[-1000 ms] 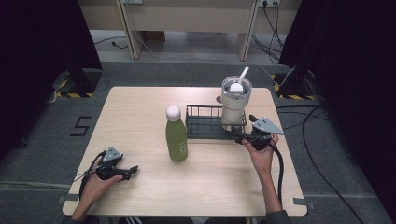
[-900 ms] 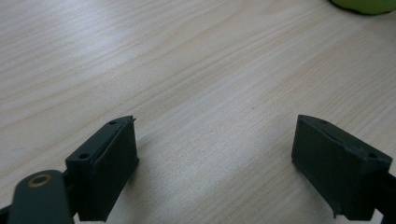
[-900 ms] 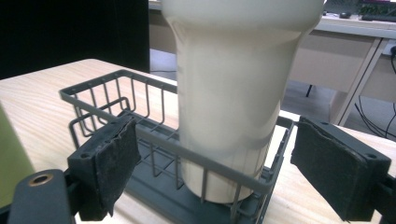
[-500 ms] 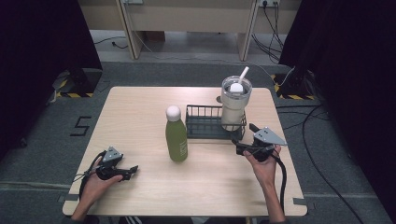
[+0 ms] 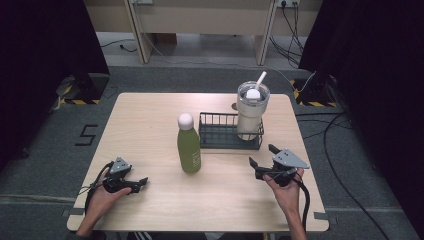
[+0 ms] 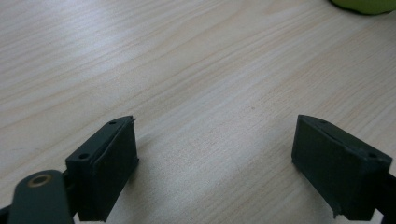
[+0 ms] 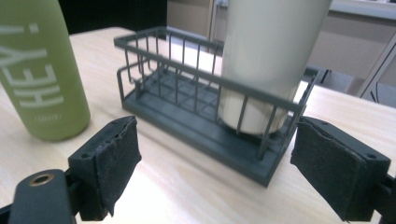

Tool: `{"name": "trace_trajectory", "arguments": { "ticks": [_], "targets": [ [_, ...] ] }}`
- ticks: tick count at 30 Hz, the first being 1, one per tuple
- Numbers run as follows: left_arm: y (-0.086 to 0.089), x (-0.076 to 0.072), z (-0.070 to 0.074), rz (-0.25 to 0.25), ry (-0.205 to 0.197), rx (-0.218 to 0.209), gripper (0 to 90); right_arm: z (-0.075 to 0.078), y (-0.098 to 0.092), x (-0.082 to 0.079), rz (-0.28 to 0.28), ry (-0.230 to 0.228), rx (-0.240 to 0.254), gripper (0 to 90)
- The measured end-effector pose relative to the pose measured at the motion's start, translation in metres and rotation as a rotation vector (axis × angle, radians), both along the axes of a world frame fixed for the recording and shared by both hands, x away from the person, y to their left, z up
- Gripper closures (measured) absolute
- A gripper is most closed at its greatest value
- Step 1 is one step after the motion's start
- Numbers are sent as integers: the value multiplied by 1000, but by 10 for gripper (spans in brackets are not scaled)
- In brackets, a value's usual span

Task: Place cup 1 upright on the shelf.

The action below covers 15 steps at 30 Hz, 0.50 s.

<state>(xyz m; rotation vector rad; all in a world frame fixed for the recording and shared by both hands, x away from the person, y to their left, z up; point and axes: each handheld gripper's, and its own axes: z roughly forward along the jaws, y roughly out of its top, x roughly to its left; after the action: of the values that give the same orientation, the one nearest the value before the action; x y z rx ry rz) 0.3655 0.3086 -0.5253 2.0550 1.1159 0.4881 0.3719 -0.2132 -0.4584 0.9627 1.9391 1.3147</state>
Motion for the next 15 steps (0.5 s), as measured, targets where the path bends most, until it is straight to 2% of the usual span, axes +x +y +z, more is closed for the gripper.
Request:
{"name": "trace_trajectory", "arguments": {
  "ticks": [15],
  "targets": [
    [0, 0, 0, 1, 1, -2, 135, -22, -6, -22, 14, 85, -31, 149]
  ]
}}
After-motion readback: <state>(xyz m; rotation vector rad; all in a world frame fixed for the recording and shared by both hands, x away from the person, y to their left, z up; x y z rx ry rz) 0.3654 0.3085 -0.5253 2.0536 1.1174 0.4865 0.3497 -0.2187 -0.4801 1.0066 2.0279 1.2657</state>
